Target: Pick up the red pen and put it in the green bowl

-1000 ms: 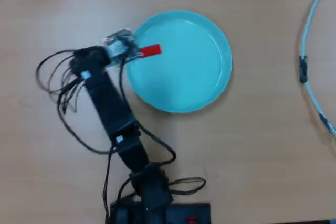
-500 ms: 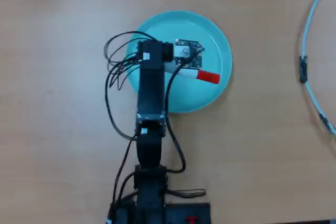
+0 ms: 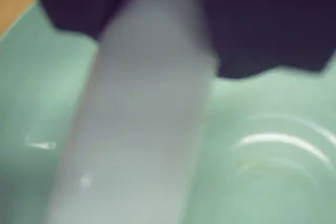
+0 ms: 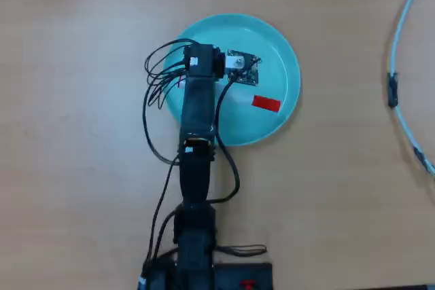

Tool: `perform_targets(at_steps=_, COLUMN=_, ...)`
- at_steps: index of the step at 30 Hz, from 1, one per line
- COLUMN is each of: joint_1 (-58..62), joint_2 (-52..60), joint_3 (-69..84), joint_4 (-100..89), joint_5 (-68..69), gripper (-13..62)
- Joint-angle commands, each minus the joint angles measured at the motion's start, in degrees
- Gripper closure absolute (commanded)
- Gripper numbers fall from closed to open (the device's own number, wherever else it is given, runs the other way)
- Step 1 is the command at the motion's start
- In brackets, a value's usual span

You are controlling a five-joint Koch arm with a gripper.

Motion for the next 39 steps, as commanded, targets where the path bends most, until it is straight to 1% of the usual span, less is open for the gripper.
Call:
perform_targets(at_steps=1, joint_1=-0.09, joint_2=-0.35, joint_3=-7.29, joint_4=-0.18, joint_5=-0.26, gripper=52.8)
perform_targets(at_steps=5, joint_1=-0.79, joint_2=-2.55, joint_3=-8.44, joint_4=-0.18, joint_5=-0.26, gripper=47.8)
perform_targets(at_steps=10, joint_1=-1.41, joint_2=-4.39, joint_3=-8.61, joint_4=-0.09, joint_5=-0.26, gripper=38.2)
perform_targets(at_steps=19, joint_1=-2.11, joint_2=-4.48, joint_3=-7.65, joint_4=0.97, joint_5=0.09, gripper=20.6)
perform_targets(at_steps=22, joint_1=-2.72, joint_2=-4.39, joint_3=-7.65, joint_4=2.99, joint_5=0.09, gripper=14.1)
perform_targets(at_steps=25, joint_1=-3.16, joint_2=-3.96, joint_3=-7.65, joint_4=5.89, joint_5=0.09, gripper=9.5)
perform_targets(at_steps=27, joint_1=-3.6, joint_2=-2.29, joint_3=-7.91, joint_4=8.26, joint_5=0.0, gripper=8.5)
perform_targets(at_steps=31, joint_1=-5.89, joint_2=7.82, joint_3=-5.89, joint_4=10.46, joint_5=-4.31, gripper=9.5)
perform_targets(at_steps=39, joint_1=-7.47, joint_2=29.18, joint_3=14.77, joint_4=9.4, joint_5=-5.27, gripper=9.5)
